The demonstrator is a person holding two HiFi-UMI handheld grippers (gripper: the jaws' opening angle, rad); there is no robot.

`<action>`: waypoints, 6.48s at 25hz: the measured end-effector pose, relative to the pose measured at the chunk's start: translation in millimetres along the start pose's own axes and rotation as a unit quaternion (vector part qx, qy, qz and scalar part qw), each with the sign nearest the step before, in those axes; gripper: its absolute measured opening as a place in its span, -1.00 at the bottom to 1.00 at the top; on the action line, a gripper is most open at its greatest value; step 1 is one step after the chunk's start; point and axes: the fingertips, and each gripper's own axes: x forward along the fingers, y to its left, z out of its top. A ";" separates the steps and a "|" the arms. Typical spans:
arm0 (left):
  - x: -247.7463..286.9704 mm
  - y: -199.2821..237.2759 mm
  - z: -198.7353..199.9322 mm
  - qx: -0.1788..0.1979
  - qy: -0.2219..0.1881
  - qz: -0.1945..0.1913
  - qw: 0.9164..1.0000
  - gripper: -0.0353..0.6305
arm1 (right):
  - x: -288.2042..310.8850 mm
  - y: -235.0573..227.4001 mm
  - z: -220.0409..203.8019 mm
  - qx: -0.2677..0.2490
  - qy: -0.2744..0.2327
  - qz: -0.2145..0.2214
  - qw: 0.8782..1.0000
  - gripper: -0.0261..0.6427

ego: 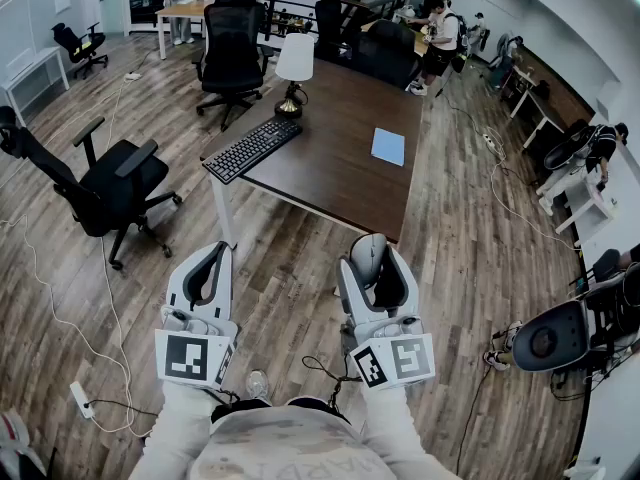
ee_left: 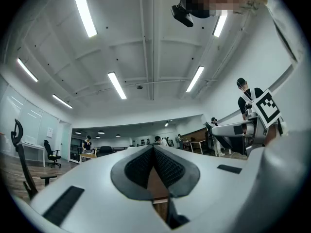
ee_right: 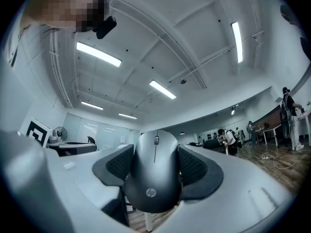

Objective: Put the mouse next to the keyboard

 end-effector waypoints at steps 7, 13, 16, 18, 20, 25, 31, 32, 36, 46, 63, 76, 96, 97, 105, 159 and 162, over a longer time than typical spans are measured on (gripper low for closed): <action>8.1 5.6 1.9 0.001 0.000 -0.001 1.000 -0.88 | 8.2 -2.2 0.9 -0.005 0.000 -0.003 1.000 -0.03; 21.8 24.6 -2.4 0.002 -0.004 -0.005 1.000 -0.88 | 28.8 -0.6 -6.3 -0.005 -0.001 -0.016 1.000 -0.02; 27.9 34.2 -3.9 0.004 -0.010 -0.006 1.000 -0.88 | 37.7 -4.1 -11.6 -0.002 -0.003 -0.030 1.000 -0.02; 31.1 39.6 -5.3 0.006 -0.014 -0.008 1.000 -0.88 | 42.1 -5.4 -15.3 -0.005 -0.005 -0.037 0.999 -0.03; 37.5 52.5 -7.5 0.007 -0.016 -0.011 1.000 -0.88 | 53.6 -1.6 -18.0 -0.009 -0.006 -0.041 0.999 -0.03; 51.7 78.3 -18.8 -0.001 -0.014 -0.016 1.000 -0.88 | 74.3 9.1 -23.2 -0.016 -0.006 -0.048 0.999 -0.03; 63.7 85.0 -25.1 -0.009 -0.016 -0.024 1.000 -0.88 | 81.5 7.7 -29.3 -0.015 -0.002 -0.058 0.998 -0.03; 67.8 86.4 -26.6 -0.011 -0.015 -0.024 1.000 -0.88 | 85.3 4.8 -30.5 -0.015 -0.002 -0.059 0.998 -0.02; 87.9 93.5 -33.5 -0.011 -0.014 -0.025 1.000 -0.88 | 105.0 -7.5 -36.3 -0.013 -0.004 -0.062 0.998 -0.02; 151.4 113.6 -47.2 -0.008 -0.015 -0.018 1.000 -0.88 | 170.7 -37.9 -51.7 -0.011 -0.007 -0.046 0.999 -0.02; 275.7 137.7 -77.8 -0.005 -0.016 -0.005 1.000 -0.88 | 289.2 -111.7 -82.3 -0.009 -0.001 -0.017 1.000 -0.02; 355.8 133.0 -88.7 0.001 -0.015 0.022 1.000 -0.88 | 347.2 -175.3 -101.7 0.005 0.004 0.002 1.000 -0.02; 439.0 195.3 -121.6 -0.008 -0.003 0.009 1.000 -0.88 | 444.9 -192.8 -134.6 0.014 0.014 -0.014 1.000 -0.02; 445.5 200.4 -122.9 -0.009 -0.004 0.006 1.000 -0.88 | 451.9 -193.6 -136.0 0.013 0.014 -0.017 1.000 -0.02; 492.1 243.6 -135.1 -0.013 -0.008 -0.017 1.000 -0.88 | 505.4 -196.4 -148.1 0.013 0.008 -0.044 0.999 -0.02; 589.6 306.5 -205.1 -0.037 0.050 0.018 0.998 -0.88 | 661.2 -287.1 -306.1 0.044 0.205 -0.009 0.978 -0.03; 591.4 306.7 -211.8 -0.036 0.059 0.029 0.997 -0.88 | 667.7 -293.9 -323.4 0.041 0.222 -0.001 0.974 -0.03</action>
